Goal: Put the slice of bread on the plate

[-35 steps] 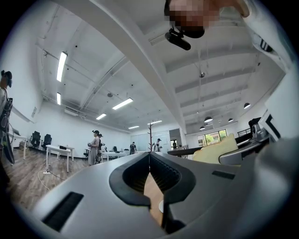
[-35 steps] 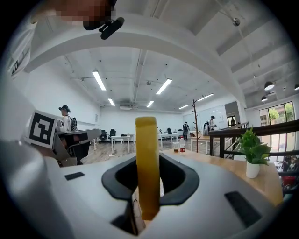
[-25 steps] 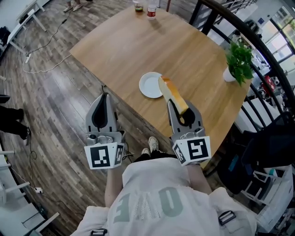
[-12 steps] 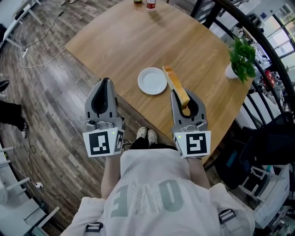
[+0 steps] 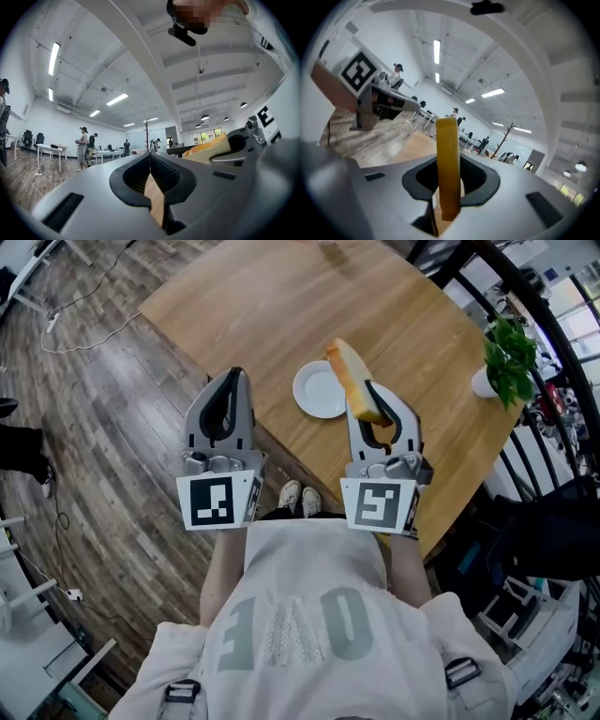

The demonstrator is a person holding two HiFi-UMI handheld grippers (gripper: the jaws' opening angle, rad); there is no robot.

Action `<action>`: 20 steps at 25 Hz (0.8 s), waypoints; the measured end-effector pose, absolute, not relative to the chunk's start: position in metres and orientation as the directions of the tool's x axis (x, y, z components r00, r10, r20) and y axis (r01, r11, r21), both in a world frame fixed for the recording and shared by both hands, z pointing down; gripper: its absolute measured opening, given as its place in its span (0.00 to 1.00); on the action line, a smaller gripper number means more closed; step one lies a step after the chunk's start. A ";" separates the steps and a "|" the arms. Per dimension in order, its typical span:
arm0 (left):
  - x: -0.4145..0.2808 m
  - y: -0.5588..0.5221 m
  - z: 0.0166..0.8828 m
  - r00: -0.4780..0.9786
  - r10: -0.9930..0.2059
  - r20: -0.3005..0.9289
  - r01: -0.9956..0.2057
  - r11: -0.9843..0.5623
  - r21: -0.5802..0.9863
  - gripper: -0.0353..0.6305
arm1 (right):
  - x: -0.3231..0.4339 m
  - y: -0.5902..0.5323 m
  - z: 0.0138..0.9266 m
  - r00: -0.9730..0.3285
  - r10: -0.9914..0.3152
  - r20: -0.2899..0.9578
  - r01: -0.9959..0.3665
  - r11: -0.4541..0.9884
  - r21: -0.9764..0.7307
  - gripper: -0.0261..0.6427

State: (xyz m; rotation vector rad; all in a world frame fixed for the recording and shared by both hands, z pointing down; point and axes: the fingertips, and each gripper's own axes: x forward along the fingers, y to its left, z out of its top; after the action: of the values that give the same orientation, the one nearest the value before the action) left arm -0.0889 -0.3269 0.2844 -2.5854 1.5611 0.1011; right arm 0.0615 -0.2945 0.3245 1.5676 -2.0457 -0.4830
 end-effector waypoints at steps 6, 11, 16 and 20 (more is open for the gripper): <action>-0.094 -0.330 0.298 0.456 -0.886 -0.086 -0.890 -0.453 -0.059 0.07 | 0.046 -0.321 0.373 -0.150 -0.930 0.335 -0.447 0.366 0.816 0.18; -0.098 -0.334 0.300 0.436 -0.895 -0.089 -0.900 -0.434 -0.051 0.07 | 0.045 -0.347 0.417 -0.103 -0.913 0.395 -0.307 0.407 0.860 0.18; -0.098 -0.341 0.306 0.417 -0.906 -0.074 -0.909 -0.415 -0.039 0.07 | 0.062 -0.377 0.467 -0.035 -0.905 0.423 -0.229 0.419 0.878 0.18; -0.100 -0.346 0.314 0.398 -0.916 -0.053 -0.917 -0.396 -0.040 0.07 | 0.068 -0.386 0.501 -0.004 -0.900 0.435 -0.199 0.427 0.882 0.18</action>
State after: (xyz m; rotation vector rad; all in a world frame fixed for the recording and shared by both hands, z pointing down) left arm -0.0998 -0.3462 0.3135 -2.5742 1.6899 0.0344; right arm 0.0679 -0.3860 0.5012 1.0213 -1.4984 -0.7423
